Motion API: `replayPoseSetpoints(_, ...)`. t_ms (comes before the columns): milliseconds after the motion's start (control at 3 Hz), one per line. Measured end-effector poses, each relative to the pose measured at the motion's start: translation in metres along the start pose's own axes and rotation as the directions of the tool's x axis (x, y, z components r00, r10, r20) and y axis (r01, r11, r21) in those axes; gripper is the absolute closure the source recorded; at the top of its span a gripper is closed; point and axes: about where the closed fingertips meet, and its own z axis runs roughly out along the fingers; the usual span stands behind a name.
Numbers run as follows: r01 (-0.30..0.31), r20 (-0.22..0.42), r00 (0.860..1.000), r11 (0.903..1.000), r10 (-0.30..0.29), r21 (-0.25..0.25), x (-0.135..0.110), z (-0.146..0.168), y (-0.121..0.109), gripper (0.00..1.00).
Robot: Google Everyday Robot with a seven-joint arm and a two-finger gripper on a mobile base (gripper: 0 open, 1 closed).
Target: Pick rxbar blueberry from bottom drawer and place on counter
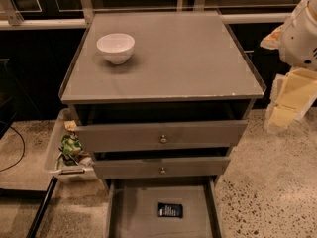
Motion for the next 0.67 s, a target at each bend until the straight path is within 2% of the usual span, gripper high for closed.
replayPoseSetpoints(667,-0.002,0.017,1.000,0.9999,0.002,-0.010,0.0009,0.0064,0.0042,0.00)
